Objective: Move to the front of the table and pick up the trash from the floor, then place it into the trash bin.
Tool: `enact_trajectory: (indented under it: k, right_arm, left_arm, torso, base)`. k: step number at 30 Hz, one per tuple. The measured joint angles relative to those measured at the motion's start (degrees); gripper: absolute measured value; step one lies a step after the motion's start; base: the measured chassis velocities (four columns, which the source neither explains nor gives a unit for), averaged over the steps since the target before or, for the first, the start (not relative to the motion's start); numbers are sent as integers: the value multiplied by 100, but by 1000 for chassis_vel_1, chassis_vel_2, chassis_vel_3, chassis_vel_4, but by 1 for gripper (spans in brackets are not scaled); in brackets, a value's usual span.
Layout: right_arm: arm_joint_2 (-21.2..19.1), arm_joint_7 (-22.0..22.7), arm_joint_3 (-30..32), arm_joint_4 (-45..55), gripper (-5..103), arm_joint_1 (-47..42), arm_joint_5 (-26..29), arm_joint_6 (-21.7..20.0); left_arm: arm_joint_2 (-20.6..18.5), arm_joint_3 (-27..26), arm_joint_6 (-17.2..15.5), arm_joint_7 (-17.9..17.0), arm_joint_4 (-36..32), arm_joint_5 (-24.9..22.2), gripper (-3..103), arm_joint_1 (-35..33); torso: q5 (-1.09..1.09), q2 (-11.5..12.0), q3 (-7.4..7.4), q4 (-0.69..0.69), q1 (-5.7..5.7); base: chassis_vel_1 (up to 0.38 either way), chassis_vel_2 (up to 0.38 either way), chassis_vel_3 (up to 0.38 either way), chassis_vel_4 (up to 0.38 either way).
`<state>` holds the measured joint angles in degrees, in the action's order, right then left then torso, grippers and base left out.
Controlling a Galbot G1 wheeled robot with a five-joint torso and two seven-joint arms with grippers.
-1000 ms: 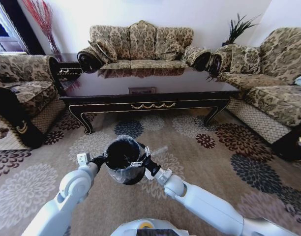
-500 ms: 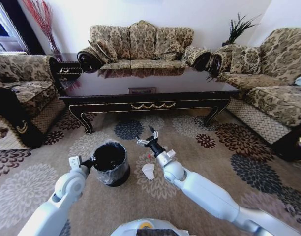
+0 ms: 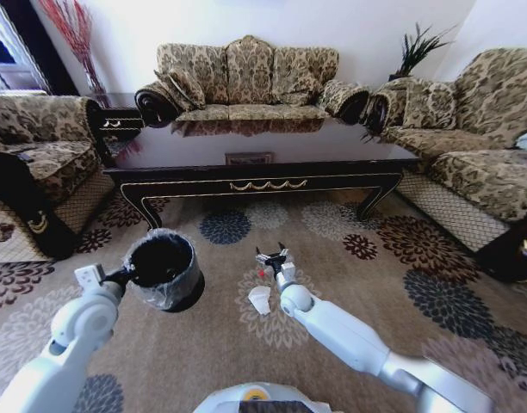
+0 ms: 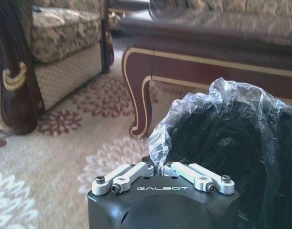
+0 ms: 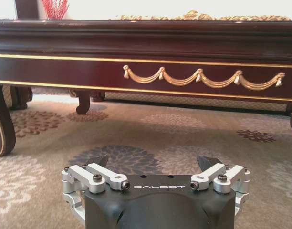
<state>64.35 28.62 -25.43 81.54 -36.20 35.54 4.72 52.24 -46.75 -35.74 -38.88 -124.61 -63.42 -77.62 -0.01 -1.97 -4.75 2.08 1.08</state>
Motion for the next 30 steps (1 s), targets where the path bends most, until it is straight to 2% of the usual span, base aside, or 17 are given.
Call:
enact_trajectory:
  k: [4,5,6,8,9,11,18,20,26,30]
  right_arm:
    - [275,107,-61,-273,100,107,43,-620]
    - [275,107,-61,-273,100,107,43,-620]
    - [512,260,18,-461,100,143,466,-966]
    - [744,447,139,-709,100,193,926,-1234]
    - [744,447,139,-709,100,193,926,-1234]
    - [1070,752,273,-1234,100,321,1502,-1552]
    - [1347,1175,308,-1675,100,460,1946,-1952]
    - [1503,1548,369,-1799,100,482,2221,-2207]
    - [1686,1679,507,-2147,100,495,2265,-2184]
    - [1759,1672,621,-2407,100,561,2203,-1870]
  left_arm:
    - [-121,-321,-17,0,19,-215,4,129]
    - [-121,-321,-17,0,19,-215,4,129]
    - [-147,-454,-21,2,19,-308,4,152]
    - [-153,-572,-27,2,5,-387,4,156]
    - [-153,-572,-27,2,5,-387,4,156]
    - [-153,-718,-38,5,-29,-479,4,149]
    - [-194,-893,-47,21,-180,-649,4,154]
    - [-303,-1050,-49,23,-196,-747,4,193]
    - [-425,-1338,-55,44,-131,-865,4,159]
    - [-430,-1406,-65,72,-177,-897,4,82]
  torso:
    - [-1,0,0,1,0]
    - [-1,0,0,1,0]
    - [0,0,0,0,0]
    - [-1,0,0,-1,0]
    - [-1,0,0,-1,0]
    - [0,0,0,-2,0]
    - [-1,0,0,0,0]
    - [0,0,1,0,0]
    - [0,0,0,-1,0]
    - [0,0,0,0,0]
  base:
    - [0,0,0,0]
    - [0,0,0,0]
    - [0,0,0,0]
    - [0,0,0,0]
    - [0,0,0,0]
    - [0,0,0,0]
    - [0,0,0,0]
    - [0,0,0,0]
    - [0,0,0,0]
    - [0,0,0,0]
